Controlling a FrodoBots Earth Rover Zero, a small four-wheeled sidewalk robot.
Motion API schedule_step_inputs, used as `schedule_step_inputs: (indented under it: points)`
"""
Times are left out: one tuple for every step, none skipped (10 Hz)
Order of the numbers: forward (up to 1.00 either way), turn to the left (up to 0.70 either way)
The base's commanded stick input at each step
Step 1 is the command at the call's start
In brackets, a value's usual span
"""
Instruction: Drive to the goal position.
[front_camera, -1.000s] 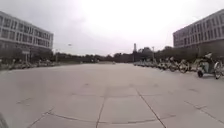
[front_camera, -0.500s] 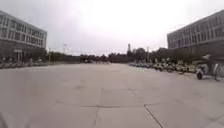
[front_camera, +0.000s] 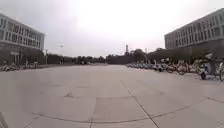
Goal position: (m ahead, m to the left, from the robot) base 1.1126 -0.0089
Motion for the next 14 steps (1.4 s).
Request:
schedule_step_inputs:
  points:
    - [0.85, 0.0]
    - [0.85, 0.0]
    - [0.85, 0.0]
    - [0.85, 0.0]
    - [0.85, 0.0]
    - [0.85, 0.0]
    - [0.85, 0.0]
    - [0.85, 0.0]
    - [0.85, 0.0]
    - [0.85, 0.0]
    - [0.85, 0.0]
    - [0.85, 0.0]
    - [0.85, 0.0]
    - [0.85, 0.0]
